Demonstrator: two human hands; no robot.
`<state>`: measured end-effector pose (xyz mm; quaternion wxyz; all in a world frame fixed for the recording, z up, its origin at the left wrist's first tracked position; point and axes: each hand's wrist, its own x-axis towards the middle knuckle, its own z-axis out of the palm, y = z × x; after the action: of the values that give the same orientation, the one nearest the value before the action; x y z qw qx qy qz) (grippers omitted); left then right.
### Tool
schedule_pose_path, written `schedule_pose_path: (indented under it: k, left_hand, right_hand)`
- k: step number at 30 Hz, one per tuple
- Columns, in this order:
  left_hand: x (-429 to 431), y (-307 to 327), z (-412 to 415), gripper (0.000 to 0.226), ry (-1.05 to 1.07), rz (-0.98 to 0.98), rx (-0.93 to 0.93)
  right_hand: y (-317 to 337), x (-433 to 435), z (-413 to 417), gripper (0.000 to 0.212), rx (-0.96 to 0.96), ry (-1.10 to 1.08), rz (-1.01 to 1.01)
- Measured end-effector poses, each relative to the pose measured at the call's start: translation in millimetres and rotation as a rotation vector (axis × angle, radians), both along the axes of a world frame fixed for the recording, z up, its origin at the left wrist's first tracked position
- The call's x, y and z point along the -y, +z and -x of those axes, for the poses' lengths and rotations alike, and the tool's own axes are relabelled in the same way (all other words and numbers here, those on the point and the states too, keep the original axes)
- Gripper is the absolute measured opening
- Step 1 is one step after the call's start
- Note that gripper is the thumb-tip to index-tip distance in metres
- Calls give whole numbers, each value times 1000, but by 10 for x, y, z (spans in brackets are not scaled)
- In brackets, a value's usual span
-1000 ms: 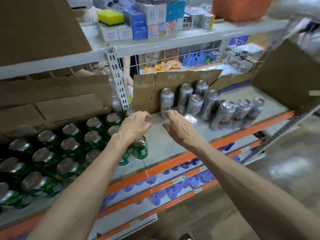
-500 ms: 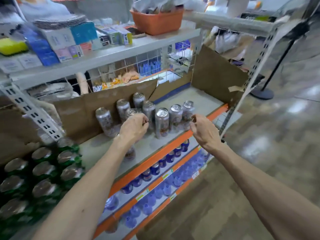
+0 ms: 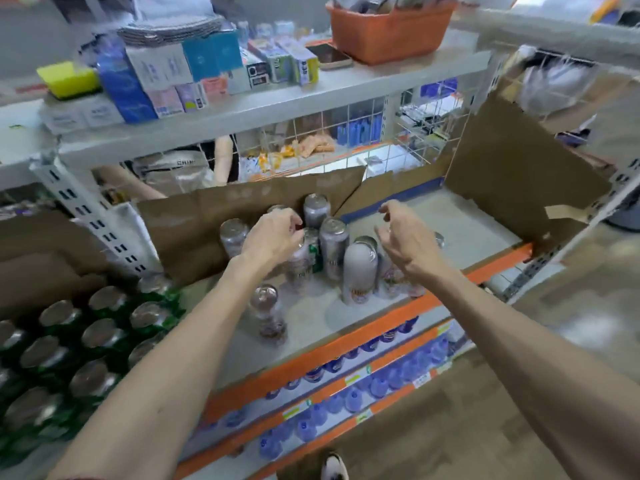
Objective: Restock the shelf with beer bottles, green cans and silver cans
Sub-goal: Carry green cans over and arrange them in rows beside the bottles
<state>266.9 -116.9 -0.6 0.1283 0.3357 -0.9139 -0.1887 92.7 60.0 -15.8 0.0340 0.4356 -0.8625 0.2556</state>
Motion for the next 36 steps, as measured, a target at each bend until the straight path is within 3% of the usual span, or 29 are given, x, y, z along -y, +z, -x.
schedule_pose_path:
  k: [4, 10, 13, 21, 27, 36]
  left_hand:
    - [255, -8, 450, 32, -33, -34, 171]
    - [394, -128, 880, 23, -84, -117, 436]
    - [468, -236, 979, 40, -75, -153, 477]
    - [391, -333, 1058, 33, -52, -61, 589]
    - [288, -443, 1101, 33, 27, 110, 666]
    - [295, -396, 1147, 43, 64, 128, 766]
  right_hand:
    - [-32, 278, 322, 37, 49, 12, -140]
    - [-156, 583, 650, 46, 189, 12, -366]
    - [-279, 696, 763, 48, 217, 41, -410]
    - [-400, 856, 833, 51, 249, 202, -640]
    - [-545, 917, 780, 33, 214, 242, -683]
    - [-544, 981, 813, 18, 172, 300, -747]
